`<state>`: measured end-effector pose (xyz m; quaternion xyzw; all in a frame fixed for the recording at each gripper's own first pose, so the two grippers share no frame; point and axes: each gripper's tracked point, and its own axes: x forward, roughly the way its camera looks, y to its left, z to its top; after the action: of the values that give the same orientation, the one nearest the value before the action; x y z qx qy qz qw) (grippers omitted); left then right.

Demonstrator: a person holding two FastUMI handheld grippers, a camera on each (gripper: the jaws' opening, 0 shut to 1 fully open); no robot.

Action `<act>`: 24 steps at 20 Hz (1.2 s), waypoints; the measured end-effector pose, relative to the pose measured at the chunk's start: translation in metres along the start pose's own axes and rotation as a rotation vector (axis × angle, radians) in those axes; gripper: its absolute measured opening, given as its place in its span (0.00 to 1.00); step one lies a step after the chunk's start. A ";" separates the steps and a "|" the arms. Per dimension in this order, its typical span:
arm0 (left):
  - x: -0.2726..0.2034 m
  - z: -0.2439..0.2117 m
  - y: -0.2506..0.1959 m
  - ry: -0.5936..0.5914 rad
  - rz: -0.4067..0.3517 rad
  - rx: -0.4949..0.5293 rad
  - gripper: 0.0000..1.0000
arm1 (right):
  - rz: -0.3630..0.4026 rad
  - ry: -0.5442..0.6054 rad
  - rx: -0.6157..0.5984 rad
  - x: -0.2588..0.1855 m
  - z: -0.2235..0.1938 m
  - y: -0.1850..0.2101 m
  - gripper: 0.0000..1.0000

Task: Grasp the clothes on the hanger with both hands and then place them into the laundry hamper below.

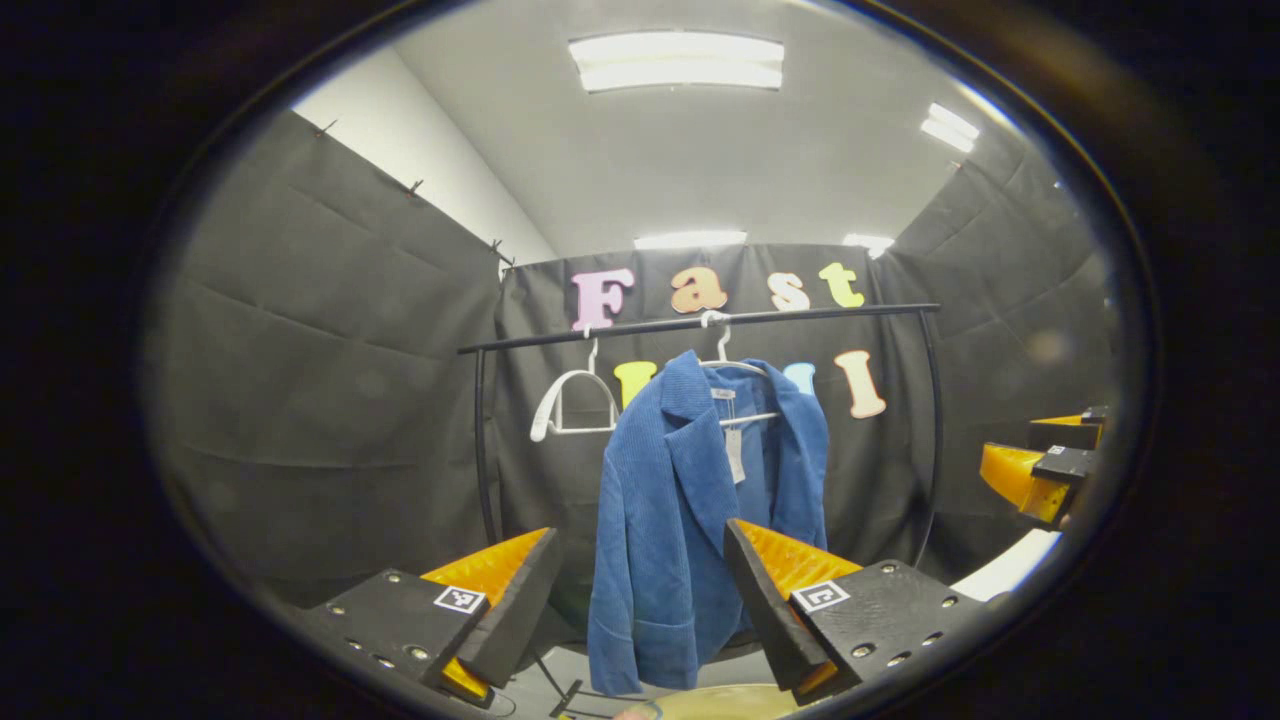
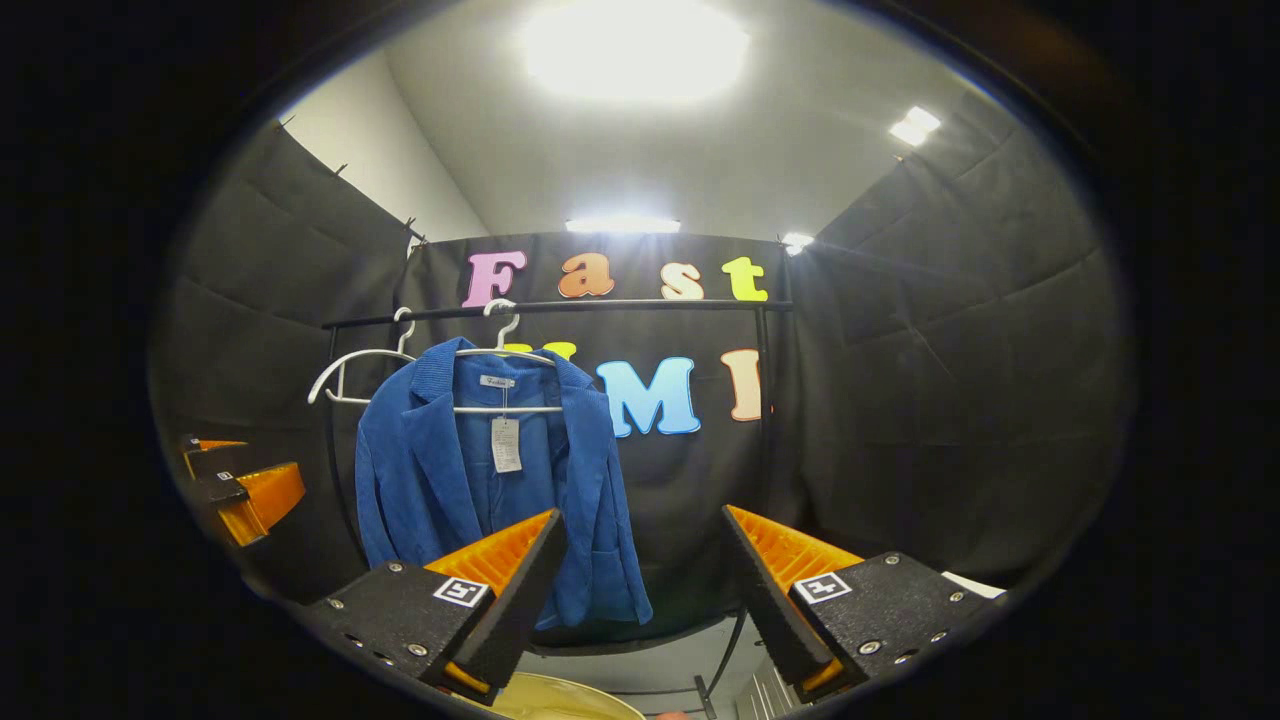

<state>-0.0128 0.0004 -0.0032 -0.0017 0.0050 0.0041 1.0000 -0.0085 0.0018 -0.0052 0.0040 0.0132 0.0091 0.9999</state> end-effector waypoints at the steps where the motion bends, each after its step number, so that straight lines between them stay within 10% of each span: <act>1: -0.001 0.001 0.000 0.003 0.001 -0.001 0.94 | 0.001 0.000 -0.001 0.000 0.001 0.001 0.95; 24: 0.129 0.063 -0.055 -0.029 0.059 0.033 0.94 | 0.217 -0.122 0.027 0.151 0.080 0.033 0.94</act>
<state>0.1170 -0.0532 0.0584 0.0151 -0.0096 0.0338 0.9993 0.1437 0.0372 0.0708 0.0194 -0.0483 0.1170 0.9918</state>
